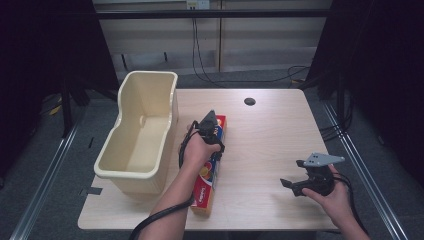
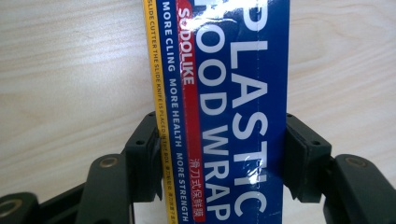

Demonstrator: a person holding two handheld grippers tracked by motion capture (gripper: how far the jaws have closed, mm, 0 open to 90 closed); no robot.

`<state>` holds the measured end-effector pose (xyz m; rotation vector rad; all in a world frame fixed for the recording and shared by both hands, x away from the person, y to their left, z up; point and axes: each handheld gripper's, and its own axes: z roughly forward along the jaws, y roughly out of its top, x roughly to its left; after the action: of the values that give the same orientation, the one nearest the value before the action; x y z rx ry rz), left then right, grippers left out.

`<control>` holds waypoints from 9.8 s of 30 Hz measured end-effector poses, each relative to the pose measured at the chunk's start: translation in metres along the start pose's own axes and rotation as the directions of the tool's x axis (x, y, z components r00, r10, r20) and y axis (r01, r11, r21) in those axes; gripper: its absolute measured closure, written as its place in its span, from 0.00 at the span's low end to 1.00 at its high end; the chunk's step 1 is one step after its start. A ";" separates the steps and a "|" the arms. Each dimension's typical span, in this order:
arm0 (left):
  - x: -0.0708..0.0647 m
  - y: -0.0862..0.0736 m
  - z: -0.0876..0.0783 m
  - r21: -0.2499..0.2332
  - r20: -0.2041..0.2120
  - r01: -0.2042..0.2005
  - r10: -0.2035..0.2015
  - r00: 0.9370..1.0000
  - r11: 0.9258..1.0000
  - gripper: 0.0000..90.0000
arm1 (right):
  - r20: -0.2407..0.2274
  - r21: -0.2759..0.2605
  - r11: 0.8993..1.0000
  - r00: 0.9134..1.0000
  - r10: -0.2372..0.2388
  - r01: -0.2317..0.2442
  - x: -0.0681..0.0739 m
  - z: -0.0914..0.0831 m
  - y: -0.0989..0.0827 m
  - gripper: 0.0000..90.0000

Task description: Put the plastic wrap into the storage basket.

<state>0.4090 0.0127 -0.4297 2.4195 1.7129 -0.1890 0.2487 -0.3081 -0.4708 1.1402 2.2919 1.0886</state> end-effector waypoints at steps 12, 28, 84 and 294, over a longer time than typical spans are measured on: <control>-0.005 0.004 -0.049 0.003 0.023 -0.022 0.022 0.999 1.000 0.45 | -0.002 -0.007 1.000 1.000 0.001 -0.001 0.000 0.000 0.000 0.05; -0.003 0.008 -0.095 0.031 0.013 -0.020 0.020 1.000 0.999 0.45 | -0.015 -0.017 1.000 1.000 -0.002 0.002 -0.001 -0.001 0.000 0.02; 0.027 0.003 -0.198 0.034 0.015 0.033 -0.033 0.999 0.999 0.45 | -0.042 -0.014 1.000 0.999 -0.015 0.015 0.000 -0.001 0.000 0.02; 0.155 -0.028 -0.128 0.055 -0.045 0.243 -0.240 0.970 0.969 0.44 | -0.048 0.004 0.999 0.998 -0.033 0.033 0.001 0.002 -0.003 0.02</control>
<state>0.4343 0.1915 -0.3372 2.2614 2.0457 -0.2297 0.2479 -0.3078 -0.4740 1.0855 2.3428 1.1107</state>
